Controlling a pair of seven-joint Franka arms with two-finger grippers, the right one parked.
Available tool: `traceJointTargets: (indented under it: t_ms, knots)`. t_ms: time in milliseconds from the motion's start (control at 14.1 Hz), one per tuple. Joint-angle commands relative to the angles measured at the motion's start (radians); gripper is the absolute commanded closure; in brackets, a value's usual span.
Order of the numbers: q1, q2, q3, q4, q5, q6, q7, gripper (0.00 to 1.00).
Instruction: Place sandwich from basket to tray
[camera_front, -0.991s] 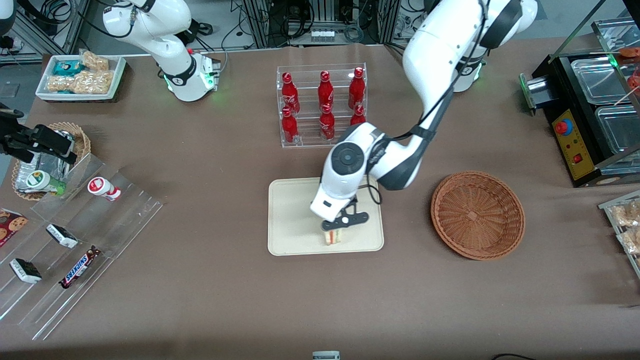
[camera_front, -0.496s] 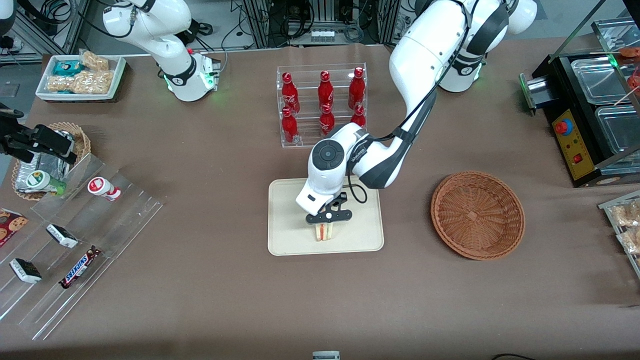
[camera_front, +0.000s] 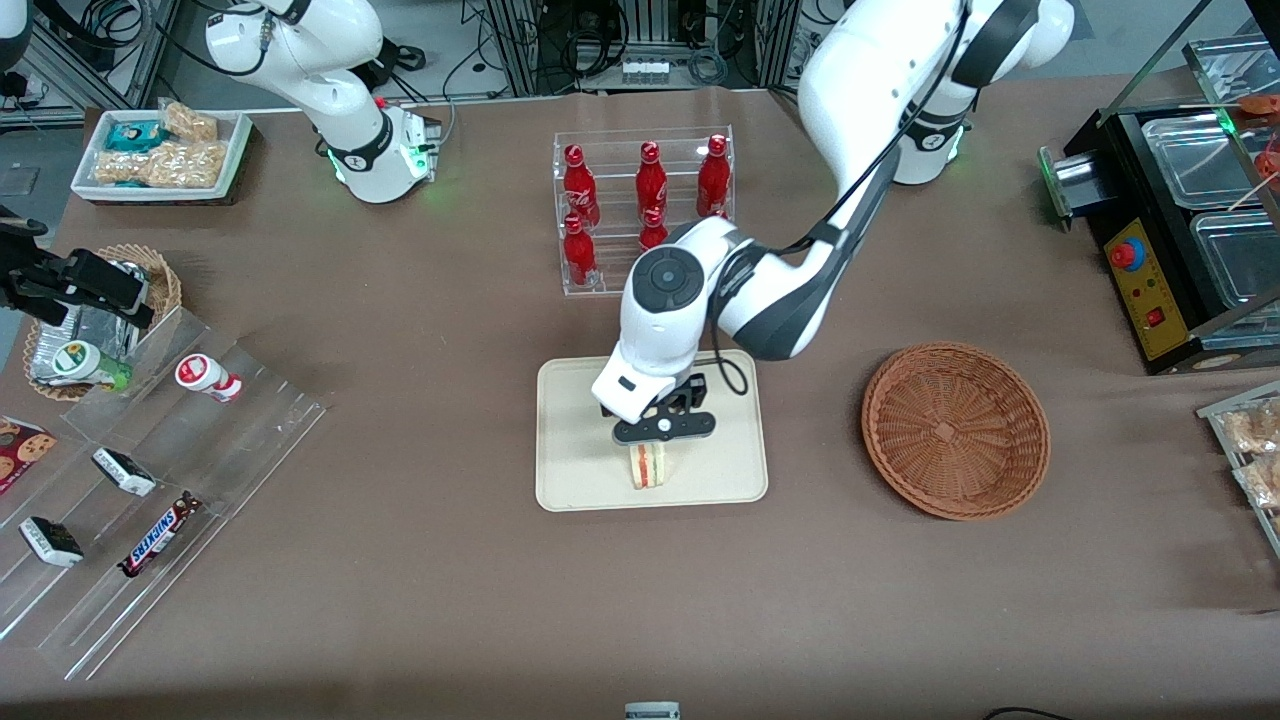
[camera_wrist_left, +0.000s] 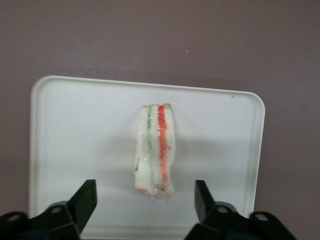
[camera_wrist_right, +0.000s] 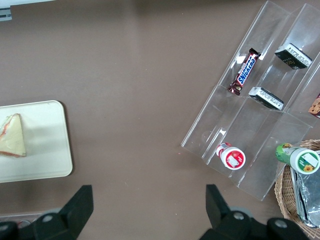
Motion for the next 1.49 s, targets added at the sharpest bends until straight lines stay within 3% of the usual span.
traceJointTargets:
  t_ms: [0,283,779,1416]
  knots:
    - [0.072,-0.107,-0.002,-0.020,-0.002,-0.094,0.101,0.00]
    - [0.182,-0.230,-0.002,-0.158,-0.007,-0.154,0.139,0.00]
    - [0.400,-0.428,-0.002,-0.385,-0.008,-0.162,0.426,0.00]
    - [0.607,-0.582,0.000,-0.394,-0.007,-0.412,0.804,0.00]
